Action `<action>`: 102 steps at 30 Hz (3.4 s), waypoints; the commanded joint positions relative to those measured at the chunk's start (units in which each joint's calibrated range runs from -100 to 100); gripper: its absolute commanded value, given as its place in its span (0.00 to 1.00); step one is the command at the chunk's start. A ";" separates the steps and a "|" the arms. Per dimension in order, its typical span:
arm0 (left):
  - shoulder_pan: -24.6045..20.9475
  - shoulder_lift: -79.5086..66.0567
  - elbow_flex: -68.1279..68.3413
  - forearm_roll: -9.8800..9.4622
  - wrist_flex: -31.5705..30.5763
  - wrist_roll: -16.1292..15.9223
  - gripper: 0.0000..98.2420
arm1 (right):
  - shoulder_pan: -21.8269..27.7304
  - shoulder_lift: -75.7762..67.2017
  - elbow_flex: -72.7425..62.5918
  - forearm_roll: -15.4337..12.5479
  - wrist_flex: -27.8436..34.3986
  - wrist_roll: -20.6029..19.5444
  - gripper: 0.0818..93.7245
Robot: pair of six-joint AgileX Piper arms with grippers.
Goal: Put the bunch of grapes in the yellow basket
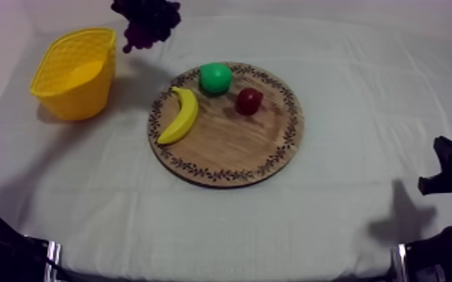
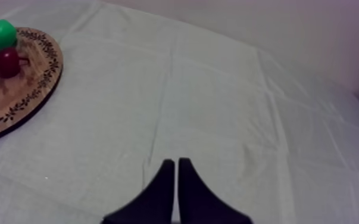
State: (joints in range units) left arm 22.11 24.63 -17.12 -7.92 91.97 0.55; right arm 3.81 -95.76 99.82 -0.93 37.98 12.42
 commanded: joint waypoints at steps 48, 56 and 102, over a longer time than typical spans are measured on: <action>-19.16 -1.17 6.70 1.65 2.07 0.72 0.55 | 0.01 0.00 -0.04 -0.02 0.00 0.01 0.00; -19.34 0.38 6.68 3.92 2.16 0.83 0.64 | 0.01 0.00 -0.04 -0.02 0.00 0.01 0.00; -19.84 -4.34 15.28 7.30 1.40 2.48 0.84 | 0.01 0.00 -0.04 -0.02 0.00 0.01 0.00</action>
State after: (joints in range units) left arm 2.22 21.12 -2.34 -0.58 93.77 3.05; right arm 3.81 -95.76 99.82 -0.93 37.98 12.42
